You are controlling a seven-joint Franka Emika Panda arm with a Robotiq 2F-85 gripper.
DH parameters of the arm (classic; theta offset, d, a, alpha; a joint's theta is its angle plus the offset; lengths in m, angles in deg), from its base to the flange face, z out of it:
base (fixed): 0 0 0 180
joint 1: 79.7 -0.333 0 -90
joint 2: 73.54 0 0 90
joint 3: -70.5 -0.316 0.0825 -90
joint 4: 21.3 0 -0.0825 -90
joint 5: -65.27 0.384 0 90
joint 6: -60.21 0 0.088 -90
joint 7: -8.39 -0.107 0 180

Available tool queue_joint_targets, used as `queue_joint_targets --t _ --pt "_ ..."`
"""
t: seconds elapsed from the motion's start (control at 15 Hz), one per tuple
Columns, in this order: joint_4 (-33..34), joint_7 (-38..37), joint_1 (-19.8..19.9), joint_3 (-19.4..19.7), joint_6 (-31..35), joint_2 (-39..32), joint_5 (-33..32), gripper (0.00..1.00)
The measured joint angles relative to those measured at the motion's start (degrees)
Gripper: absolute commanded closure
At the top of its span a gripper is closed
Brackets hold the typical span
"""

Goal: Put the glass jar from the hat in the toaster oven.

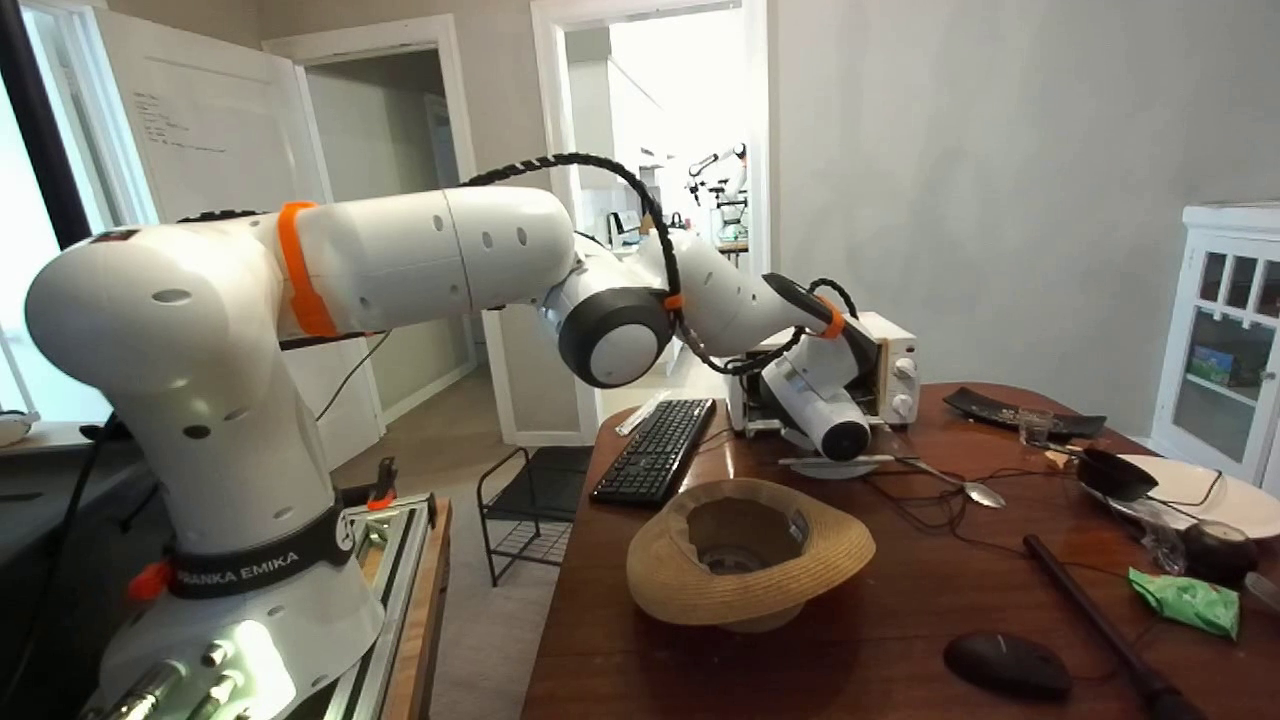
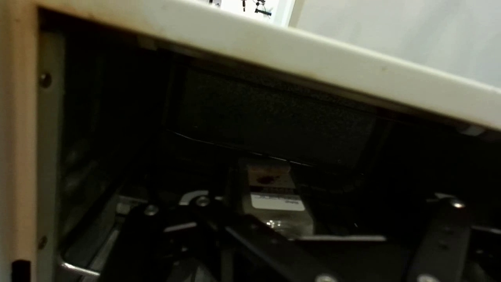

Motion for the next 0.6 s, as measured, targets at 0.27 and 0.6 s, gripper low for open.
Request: queue_joint_targets --t 0.27,0.6 --pt "1.21 -0.02 0.03 1.32 1.43 0.06 -0.03 0.0" --pt "1.51 0.0 0.6 2.09 4.84 0.08 -0.03 0.0"
